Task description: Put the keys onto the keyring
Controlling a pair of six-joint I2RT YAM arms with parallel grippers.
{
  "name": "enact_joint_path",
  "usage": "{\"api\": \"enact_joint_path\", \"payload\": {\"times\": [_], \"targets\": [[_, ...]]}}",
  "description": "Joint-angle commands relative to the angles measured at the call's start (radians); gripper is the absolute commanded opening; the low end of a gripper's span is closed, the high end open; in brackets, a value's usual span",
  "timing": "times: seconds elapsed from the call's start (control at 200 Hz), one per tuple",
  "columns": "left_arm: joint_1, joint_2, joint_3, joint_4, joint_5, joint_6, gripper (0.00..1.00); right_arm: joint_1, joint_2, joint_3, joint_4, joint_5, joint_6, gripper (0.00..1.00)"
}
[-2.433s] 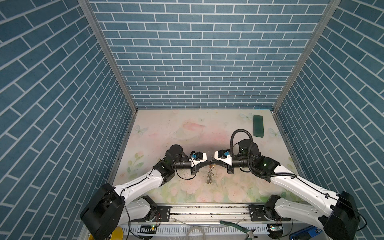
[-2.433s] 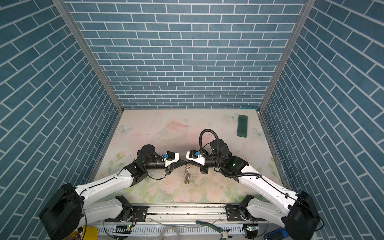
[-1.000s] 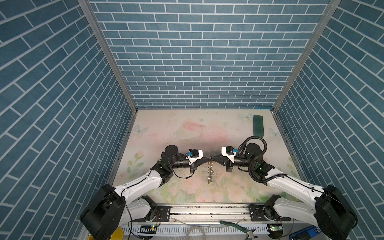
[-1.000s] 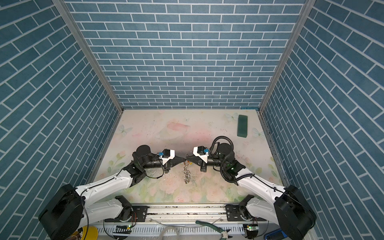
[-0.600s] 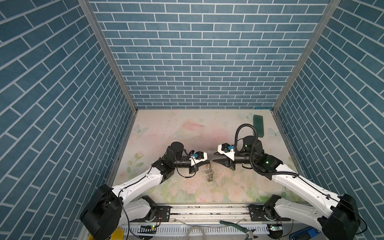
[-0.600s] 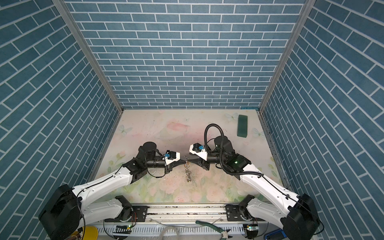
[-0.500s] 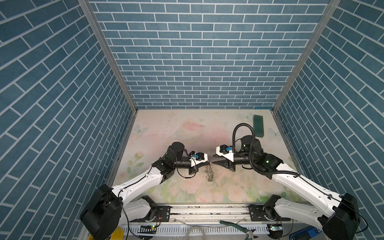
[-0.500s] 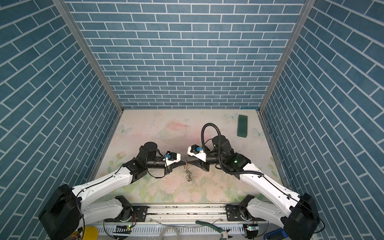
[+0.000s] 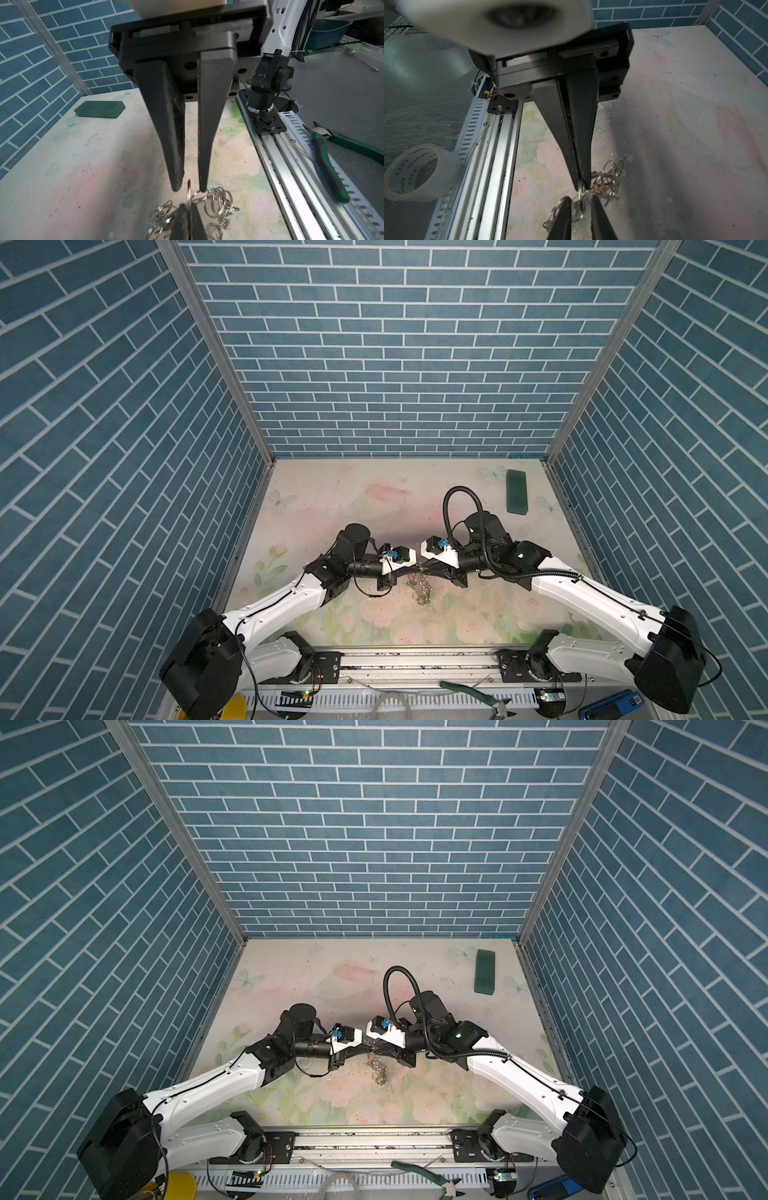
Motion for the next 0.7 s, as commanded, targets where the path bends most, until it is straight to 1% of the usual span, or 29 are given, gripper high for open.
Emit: {"api": "enact_joint_path", "payload": {"times": [0.0, 0.08, 0.155, 0.23, 0.34, 0.435, 0.6, 0.695], "targets": [[-0.004, -0.003, 0.019, 0.017, 0.038, 0.0, 0.0, 0.006, 0.006, 0.046, -0.001, 0.004, -0.041, 0.19], [-0.004, -0.007, 0.016, 0.024, 0.04, -0.003, 0.0, 0.008, 0.012, 0.05, -0.002, -0.007, -0.041, 0.16], [-0.004, -0.005, 0.017, 0.025, 0.04, -0.006, 0.0, 0.007, 0.017, 0.053, -0.006, -0.014, -0.041, 0.07], [-0.004, -0.004, 0.017, 0.028, 0.037, -0.007, 0.0, 0.008, 0.016, 0.05, -0.006, -0.013, -0.043, 0.0], [-0.004, -0.003, 0.015, 0.032, 0.029, -0.008, 0.0, 0.007, -0.002, 0.035, 0.008, -0.013, -0.046, 0.0], [-0.003, -0.006, 0.004, 0.047, 0.011, -0.015, 0.0, -0.002, -0.041, -0.009, 0.074, -0.013, -0.025, 0.0], [-0.002, -0.015, -0.017, 0.085, 0.009, -0.038, 0.08, -0.079, -0.121, -0.119, 0.272, -0.127, 0.082, 0.0], [-0.003, -0.015, -0.02, 0.107, 0.018, -0.053, 0.12, -0.091, -0.149, -0.173, 0.379, -0.157, 0.123, 0.0]]}}
